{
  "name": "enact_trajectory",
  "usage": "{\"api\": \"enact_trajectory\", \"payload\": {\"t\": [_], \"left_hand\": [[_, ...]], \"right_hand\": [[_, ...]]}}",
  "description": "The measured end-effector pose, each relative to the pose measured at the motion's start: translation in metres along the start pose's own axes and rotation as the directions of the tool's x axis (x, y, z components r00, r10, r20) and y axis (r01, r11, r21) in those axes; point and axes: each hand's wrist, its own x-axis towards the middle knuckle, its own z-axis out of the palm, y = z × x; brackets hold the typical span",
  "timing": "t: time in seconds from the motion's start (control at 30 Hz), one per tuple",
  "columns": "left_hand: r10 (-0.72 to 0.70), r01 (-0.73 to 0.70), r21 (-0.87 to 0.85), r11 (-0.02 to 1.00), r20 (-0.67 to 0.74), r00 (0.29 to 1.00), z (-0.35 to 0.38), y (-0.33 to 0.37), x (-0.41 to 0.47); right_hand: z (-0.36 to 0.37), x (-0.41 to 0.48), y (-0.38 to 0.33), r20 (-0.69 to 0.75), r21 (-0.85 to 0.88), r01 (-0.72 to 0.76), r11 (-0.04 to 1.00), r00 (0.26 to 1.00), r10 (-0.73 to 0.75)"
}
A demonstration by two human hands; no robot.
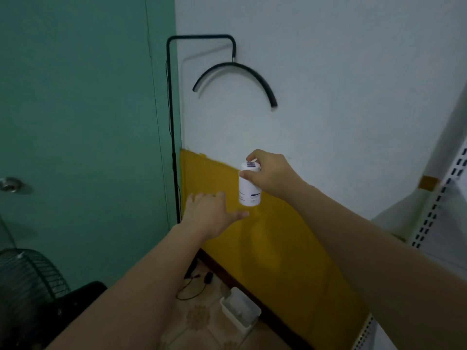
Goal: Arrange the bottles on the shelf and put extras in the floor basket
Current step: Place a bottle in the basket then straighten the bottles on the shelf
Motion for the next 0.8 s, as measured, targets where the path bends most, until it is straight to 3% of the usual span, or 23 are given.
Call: {"api": "enact_trajectory", "payload": {"t": [0.3, 0.8], "left_hand": [[0.015, -0.012, -0.15, 0.989, 0.015, 1.0, 0.083, -0.017, 0.129], [0.061, -0.044, -0.122, 0.992, 0.133, 0.989, 0.299, -0.063, 0.273]], "right_hand": [[0.086, 0.113, 0.096, 0.094, -0.131, -0.039, 0.991, 0.994, 0.051], [0.267, 0.205, 0.28, 0.164, -0.136, -0.165, 0.977, 0.969, 0.186]]}}
